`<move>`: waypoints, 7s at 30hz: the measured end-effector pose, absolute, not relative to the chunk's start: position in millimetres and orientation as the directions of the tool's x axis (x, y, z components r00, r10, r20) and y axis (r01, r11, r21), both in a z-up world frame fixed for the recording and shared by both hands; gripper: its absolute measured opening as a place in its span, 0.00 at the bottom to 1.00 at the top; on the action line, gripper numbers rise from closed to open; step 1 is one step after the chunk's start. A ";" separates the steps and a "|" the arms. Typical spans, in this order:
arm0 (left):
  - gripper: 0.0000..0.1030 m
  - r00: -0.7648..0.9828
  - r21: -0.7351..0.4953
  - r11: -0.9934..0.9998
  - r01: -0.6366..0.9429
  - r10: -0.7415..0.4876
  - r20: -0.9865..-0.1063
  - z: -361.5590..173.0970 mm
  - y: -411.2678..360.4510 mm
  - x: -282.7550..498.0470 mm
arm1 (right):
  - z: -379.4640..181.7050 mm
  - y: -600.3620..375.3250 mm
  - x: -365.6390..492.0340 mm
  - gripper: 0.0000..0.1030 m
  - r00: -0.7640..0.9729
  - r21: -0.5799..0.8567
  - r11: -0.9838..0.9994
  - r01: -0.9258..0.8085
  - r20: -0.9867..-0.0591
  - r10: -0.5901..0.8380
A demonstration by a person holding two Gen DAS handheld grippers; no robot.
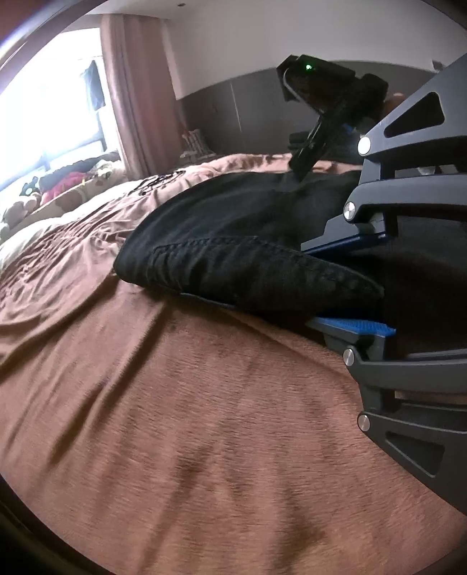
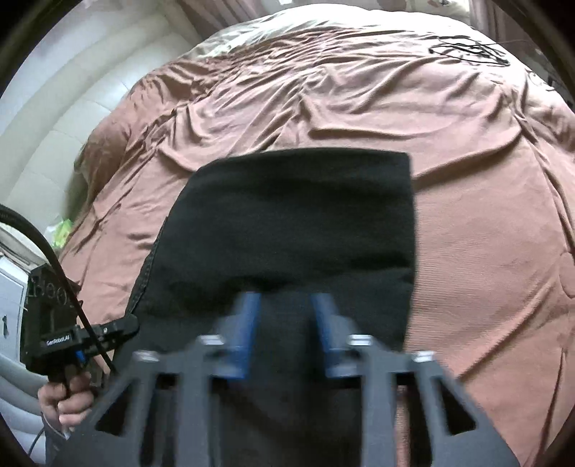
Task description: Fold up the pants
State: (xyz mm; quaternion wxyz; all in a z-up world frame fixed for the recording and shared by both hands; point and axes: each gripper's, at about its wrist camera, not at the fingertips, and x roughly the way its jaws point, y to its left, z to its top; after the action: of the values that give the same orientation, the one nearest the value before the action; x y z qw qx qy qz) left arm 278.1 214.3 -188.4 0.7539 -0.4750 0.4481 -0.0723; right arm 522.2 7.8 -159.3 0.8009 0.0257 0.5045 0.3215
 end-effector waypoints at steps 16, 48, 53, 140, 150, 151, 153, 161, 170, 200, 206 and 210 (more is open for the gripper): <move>0.40 0.570 -0.774 0.543 -0.327 -0.540 -0.619 -194.6 219.6 308.9 | -192.7 -54.1 549.5 0.64 0.129 0.574 0.709 -0.409 -0.733 0.668; 0.47 0.528 -0.757 0.573 -0.315 -0.557 -0.641 -201.3 223.0 354.0 | -251.3 -68.1 604.1 0.39 -0.060 0.774 0.500 -0.388 -0.562 0.825; 0.47 0.526 -0.756 0.570 -0.321 -0.556 -0.643 -204.4 222.9 360.2 | -260.3 -68.4 610.7 0.42 -0.077 0.800 0.487 -0.351 -0.543 0.836; 0.34 0.637 -0.675 0.662 0.328 -0.682 -0.360 76.7 -55.7 247.1 | -69.2 -304.2 318.3 0.22 0.577 0.428 0.700 -0.571 -0.397 0.714; 0.34 0.583 -0.667 0.630 0.397 -0.735 -0.348 90.4 -127.8 285.5 | -57.4 -368.2 320.0 0.22 0.648 0.401 0.750 -0.526 -0.383 0.659; 0.34 0.573 -0.668 0.625 0.404 -0.742 -0.348 90.7 -138.1 291.2 | -57.3 -373.0 321.4 0.22 0.651 0.403 0.754 -0.519 -0.385 0.654; 0.34 0.560 -0.666 0.622 0.413 -0.750 -0.353 90.7 -151.4 297.4 | -56.2 -383.1 324.4 0.22 0.664 0.396 0.768 -0.504 -0.392 0.637; 0.34 0.512 -0.677 0.580 0.453 -0.791 -0.335 90.7 -209.8 335.7 | -35.0 -415.3 332.7 0.22 0.703 0.346 0.810 -0.474 -0.406 0.584; 0.34 0.463 -0.651 0.551 0.522 -0.824 -0.326 103.5 -276.3 384.6 | -10.0 -438.9 344.2 0.22 0.746 0.298 0.854 -0.427 -0.418 0.519; 0.34 0.297 -0.776 0.436 0.455 -0.896 -0.329 11.7 -407.3 540.7 | -29.3 -410.7 377.2 0.22 0.737 0.215 0.936 -0.280 -0.576 0.353; 0.34 0.278 -0.799 0.448 0.400 -0.890 -0.360 -24.7 -420.0 574.3 | -53.5 -388.8 393.3 0.22 0.701 0.223 0.947 -0.231 -0.637 0.321; 0.34 0.284 -0.800 0.462 0.383 -0.883 -0.374 -43.2 -425.4 592.5 | -63.0 -373.5 401.5 0.21 0.677 0.229 0.949 -0.215 -0.666 0.314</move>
State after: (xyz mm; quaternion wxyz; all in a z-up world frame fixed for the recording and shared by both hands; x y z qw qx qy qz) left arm 592.5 -425.4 -43.2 0.7441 -0.2973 0.4209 -0.4252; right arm 401.5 -373.5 -63.0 0.9132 0.0658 0.3751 0.1449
